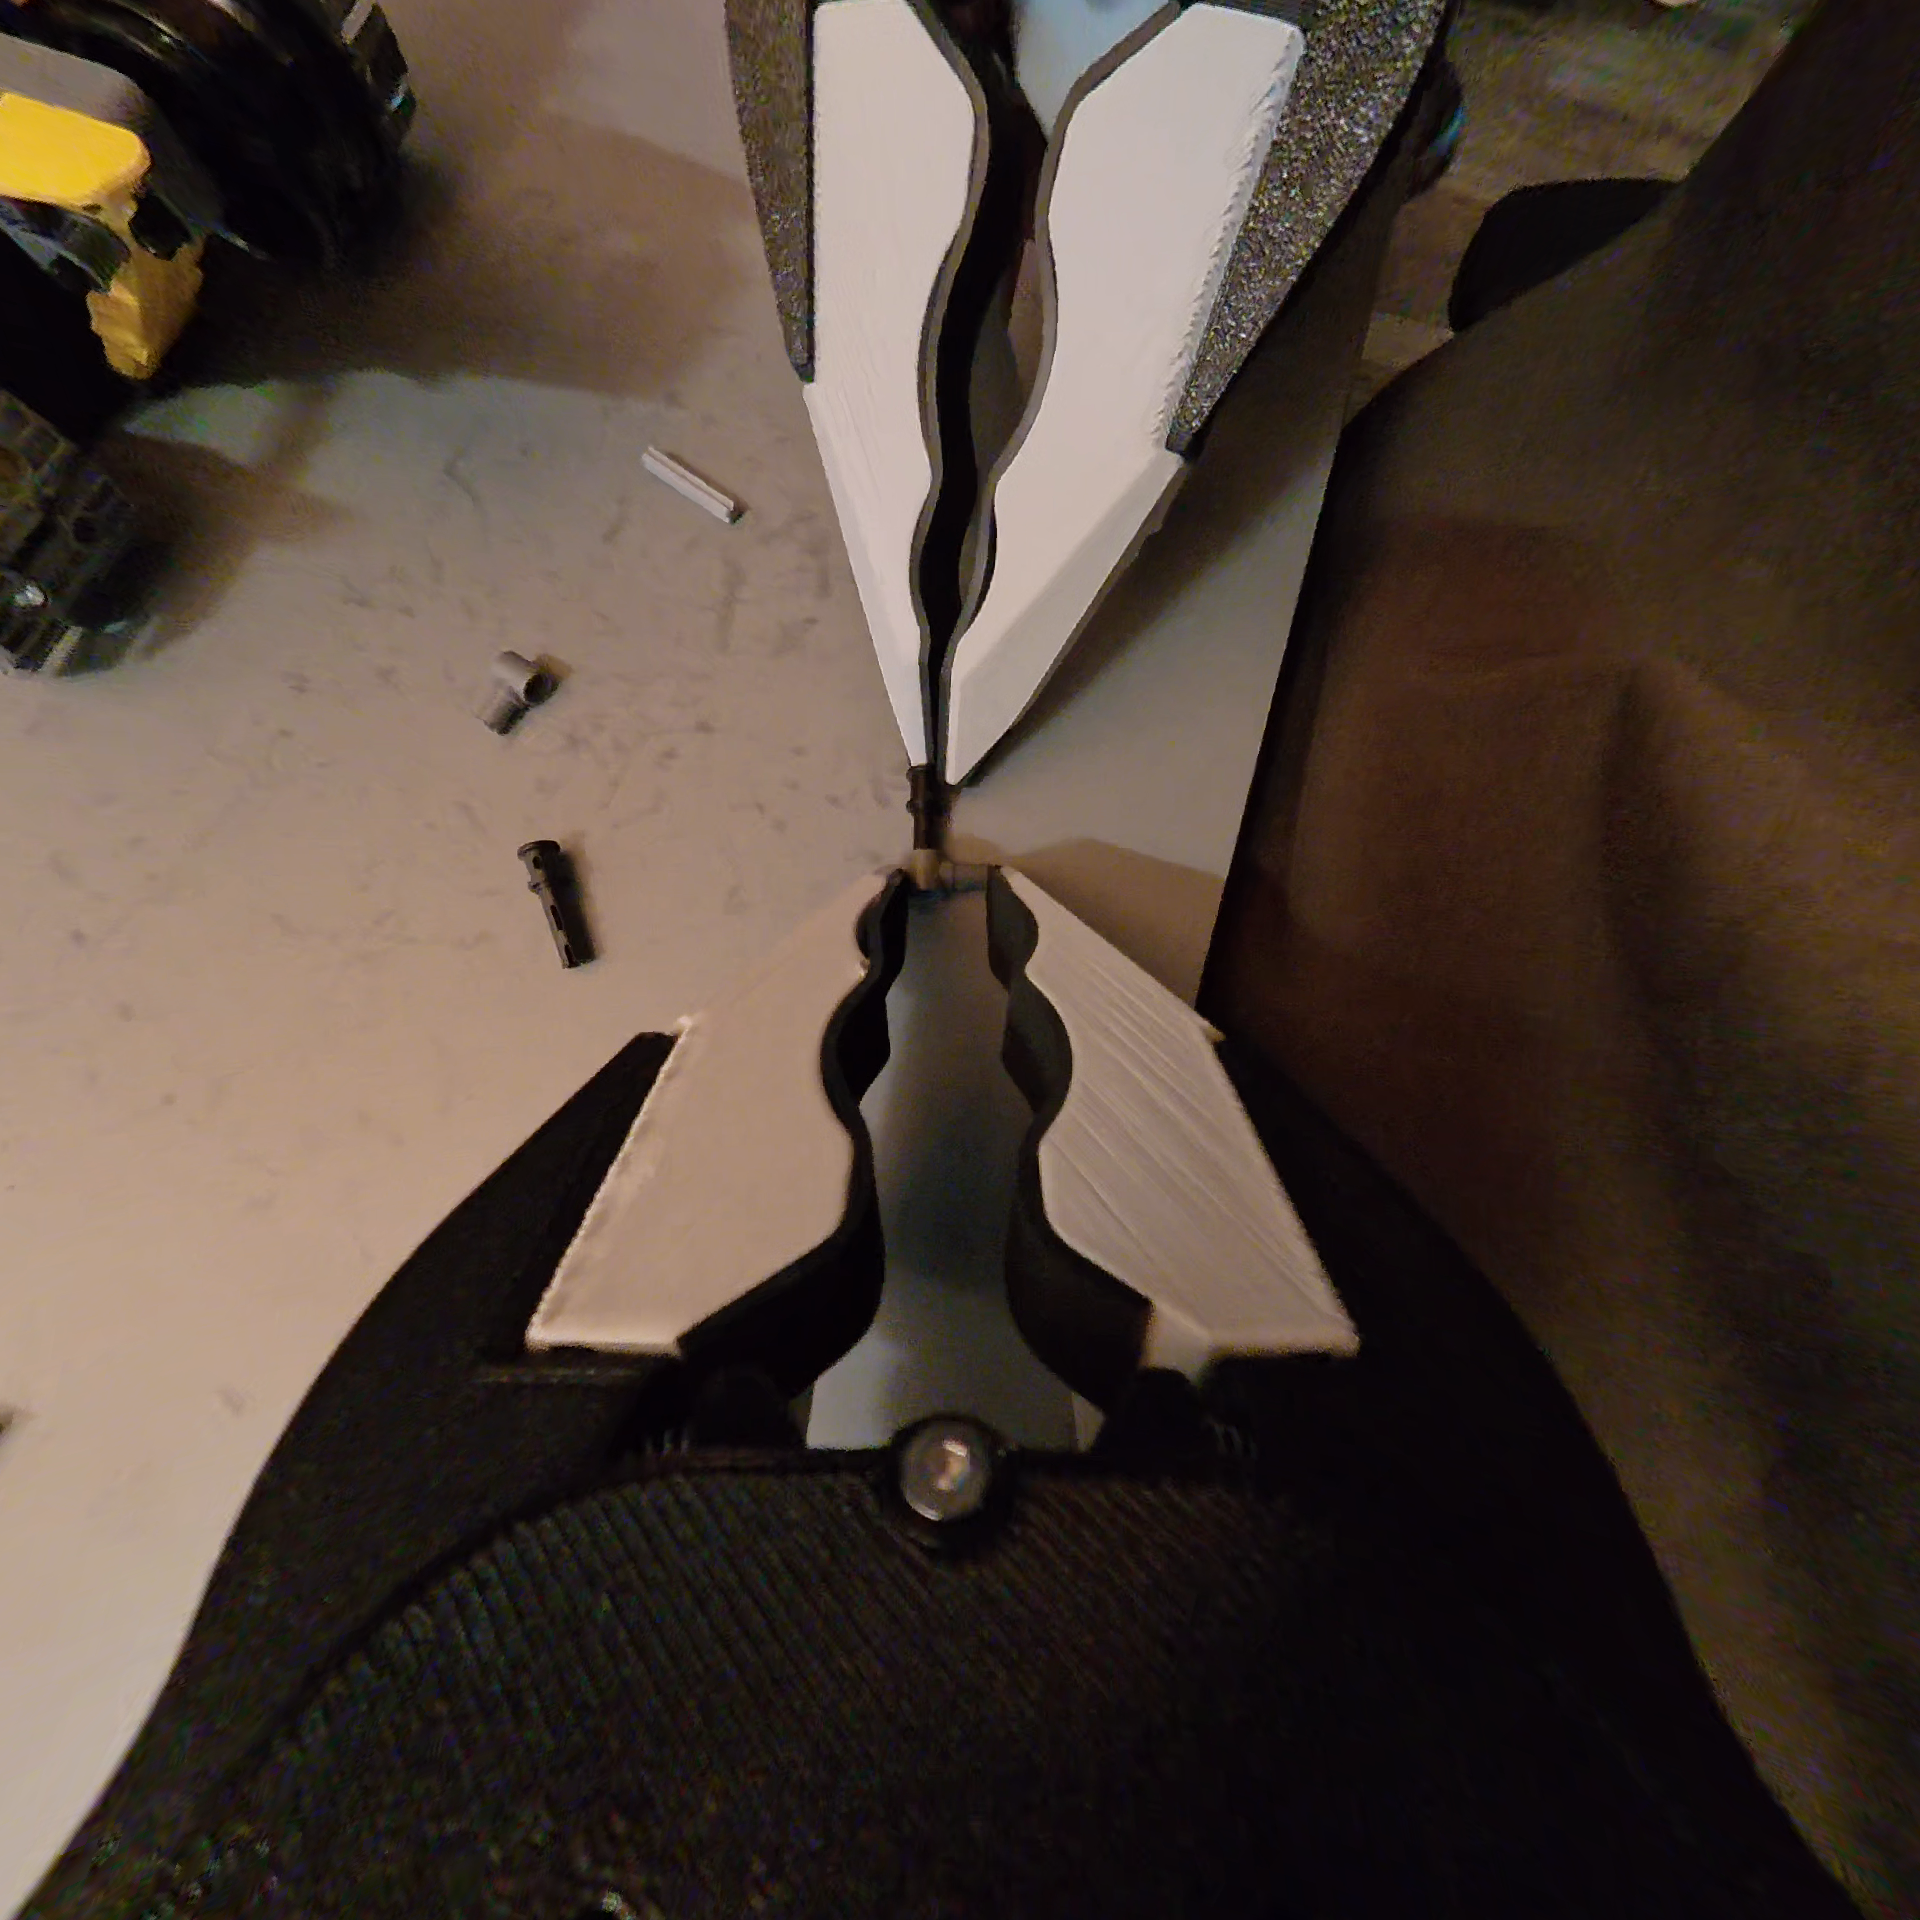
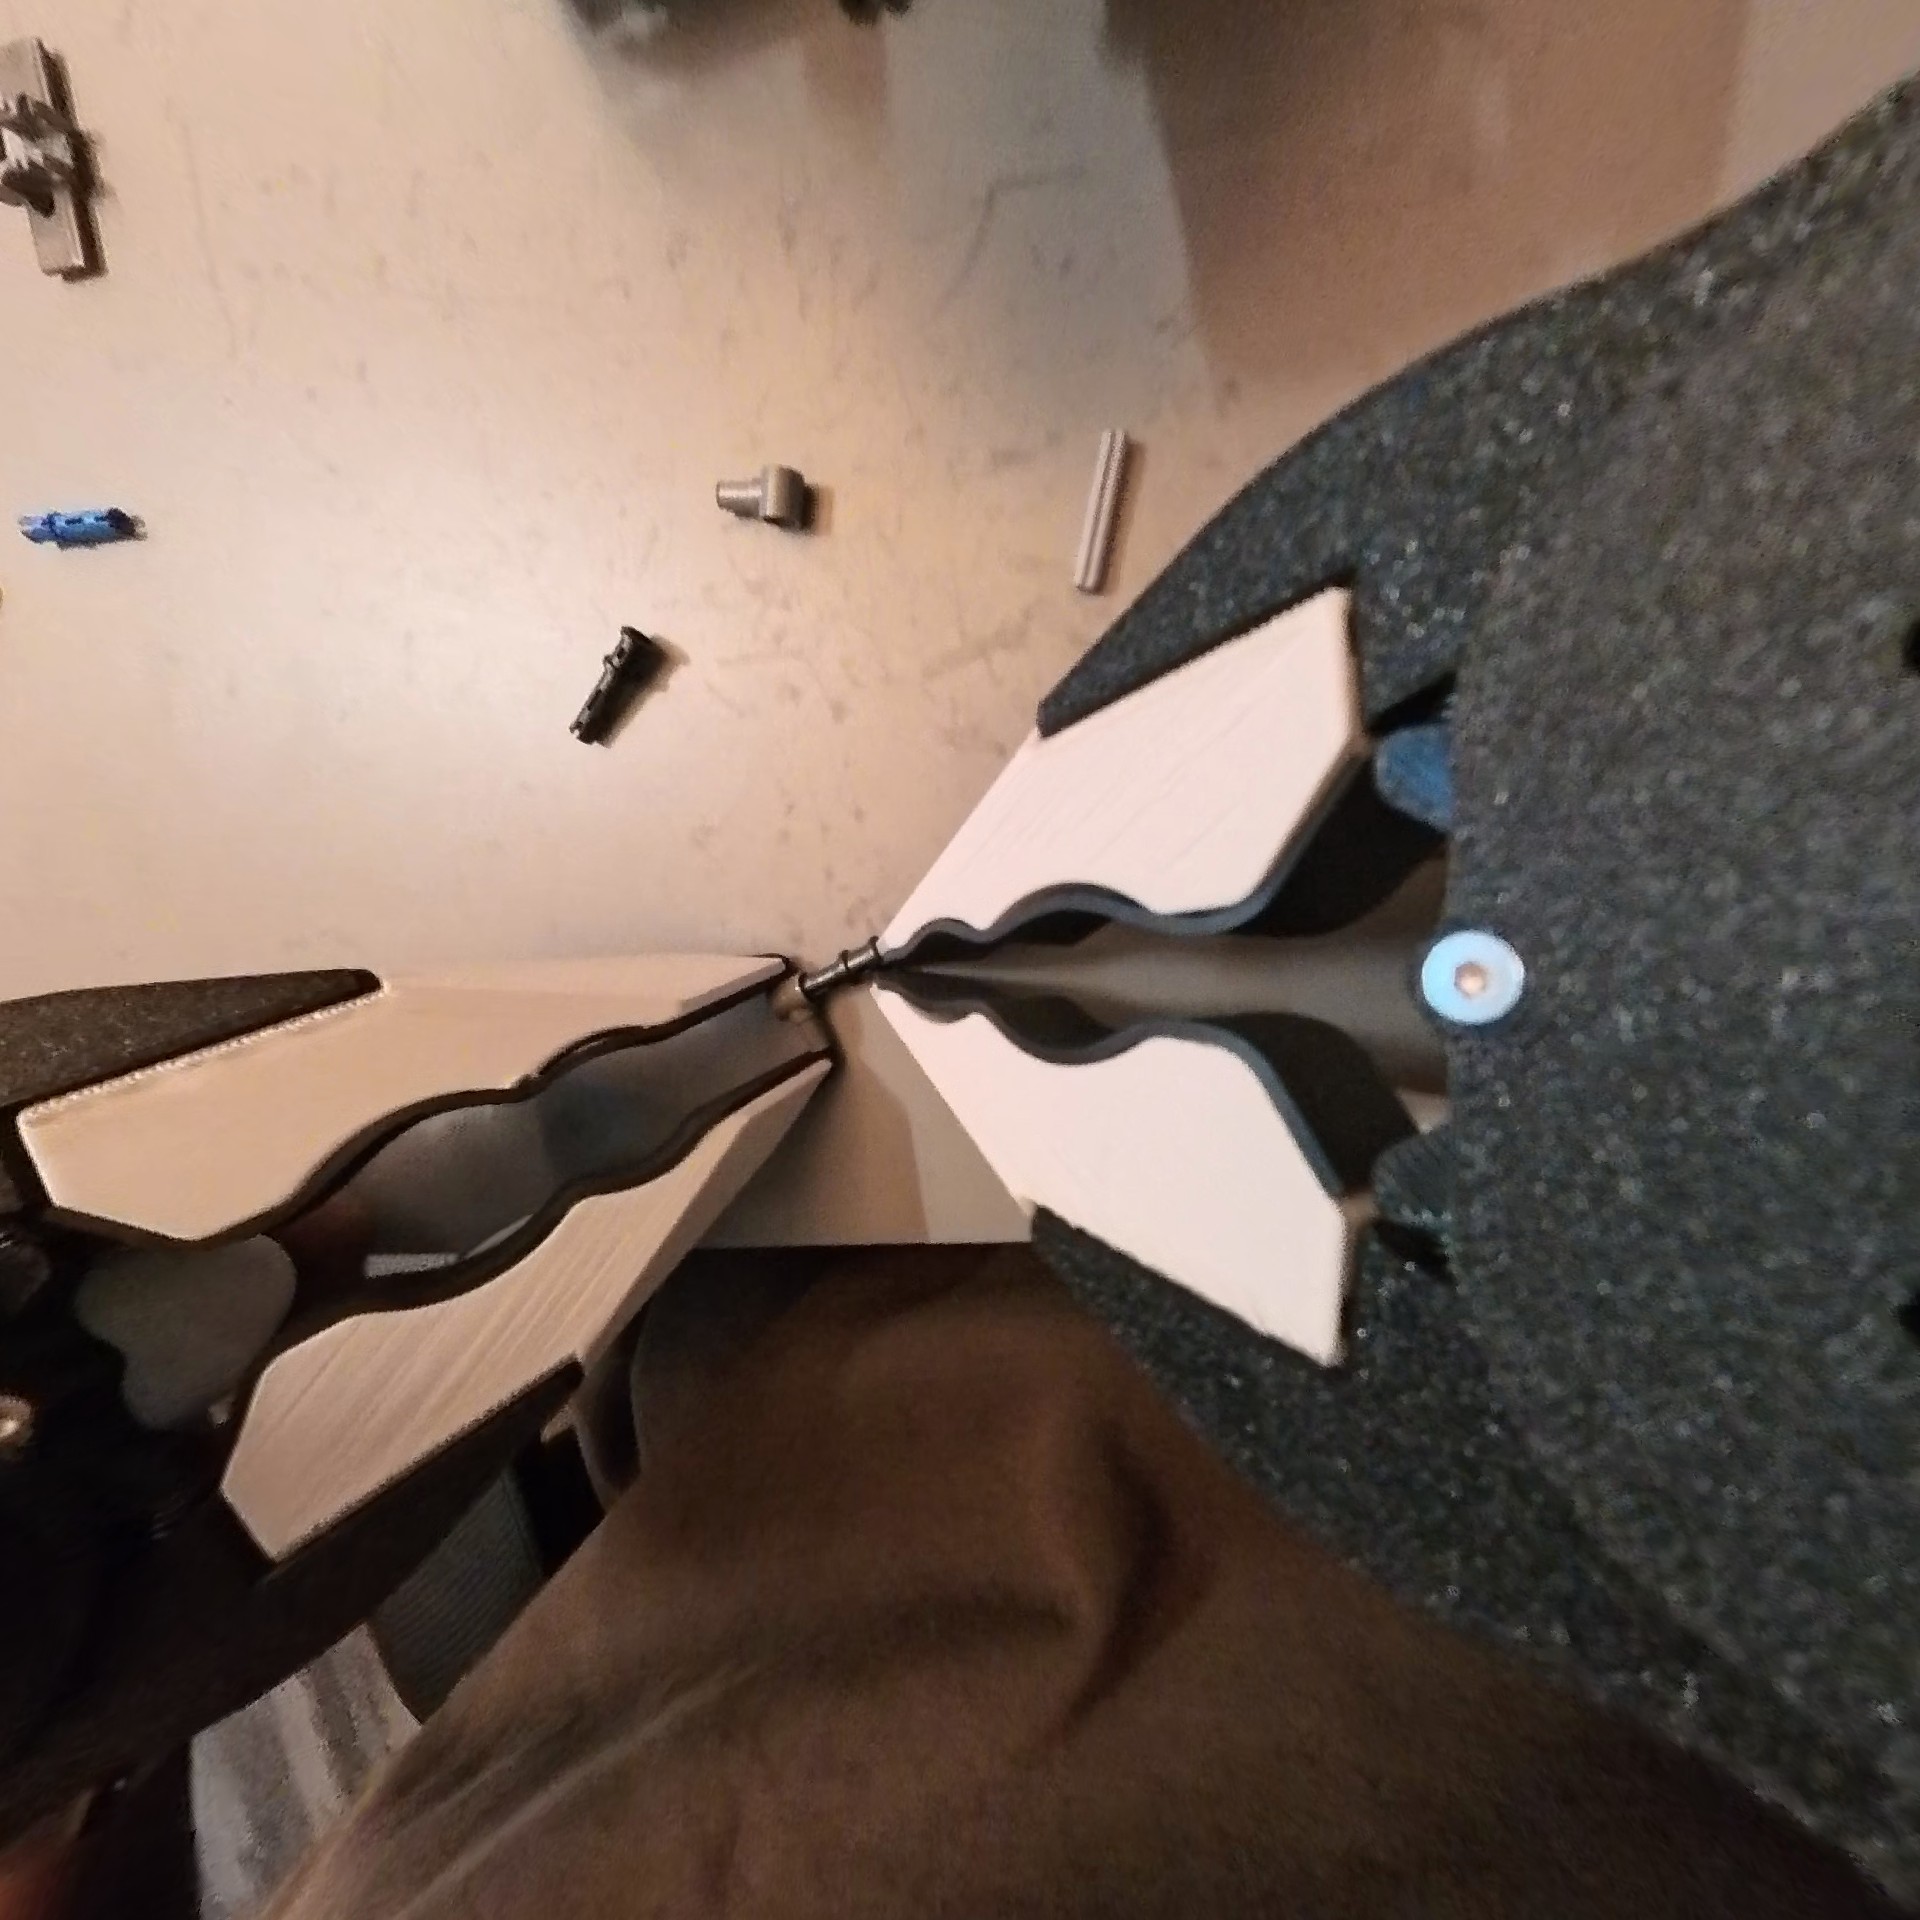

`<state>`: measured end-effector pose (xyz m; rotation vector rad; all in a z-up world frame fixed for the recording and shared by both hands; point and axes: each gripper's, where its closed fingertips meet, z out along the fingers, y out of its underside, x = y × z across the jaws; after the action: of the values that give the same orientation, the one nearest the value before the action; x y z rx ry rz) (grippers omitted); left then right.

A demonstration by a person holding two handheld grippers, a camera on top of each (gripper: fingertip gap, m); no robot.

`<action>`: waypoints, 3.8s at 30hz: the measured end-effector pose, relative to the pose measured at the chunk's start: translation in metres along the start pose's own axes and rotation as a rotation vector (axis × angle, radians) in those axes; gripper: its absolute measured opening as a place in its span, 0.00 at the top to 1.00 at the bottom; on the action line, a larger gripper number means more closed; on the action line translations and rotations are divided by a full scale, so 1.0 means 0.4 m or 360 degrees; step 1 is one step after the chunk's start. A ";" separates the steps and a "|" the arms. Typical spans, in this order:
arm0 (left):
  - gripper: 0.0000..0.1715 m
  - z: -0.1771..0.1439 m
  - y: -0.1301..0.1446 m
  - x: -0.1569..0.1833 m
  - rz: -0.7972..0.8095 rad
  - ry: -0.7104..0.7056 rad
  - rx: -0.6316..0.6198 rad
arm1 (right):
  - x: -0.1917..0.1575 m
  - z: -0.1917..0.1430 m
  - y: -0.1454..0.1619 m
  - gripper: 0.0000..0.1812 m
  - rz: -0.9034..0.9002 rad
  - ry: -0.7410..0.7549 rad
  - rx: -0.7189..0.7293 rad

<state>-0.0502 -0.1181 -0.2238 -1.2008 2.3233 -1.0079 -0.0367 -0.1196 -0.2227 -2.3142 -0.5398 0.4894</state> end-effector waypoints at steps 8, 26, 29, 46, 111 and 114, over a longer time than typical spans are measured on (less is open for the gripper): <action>0.93 -0.001 0.000 -0.005 -0.0032 0.0077 -0.0001 | -0.001 0.002 -0.001 1.00 -0.0224 -0.0155 -0.0122; 0.93 0.000 0.000 -0.006 -0.0040 0.0119 -0.0001 | 0.001 0.020 -0.021 1.00 -0.0241 -0.0329 -0.0114; 0.93 0.000 0.000 -0.006 -0.0040 0.0110 0.0000 | 0.002 0.020 -0.021 1.00 -0.0222 -0.0369 -0.0136; 0.91 -0.011 -0.006 -0.017 -0.0442 -0.0142 0.0111 | -0.007 -0.014 -0.039 0.82 0.0030 0.0092 0.0186; 0.90 -0.006 0.003 -0.007 0.0204 0.0420 -0.0021 | -0.009 0.030 -0.025 0.89 -0.0478 -0.0022 -0.0049; 0.90 -0.005 0.001 -0.012 0.0207 0.0434 -0.0022 | -0.009 0.030 -0.026 0.89 -0.0514 -0.0038 -0.0076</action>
<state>-0.0488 -0.1133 -0.2230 -0.9518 2.5800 -1.1731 -0.0479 -0.1079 -0.2229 -2.2099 -0.9259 0.3512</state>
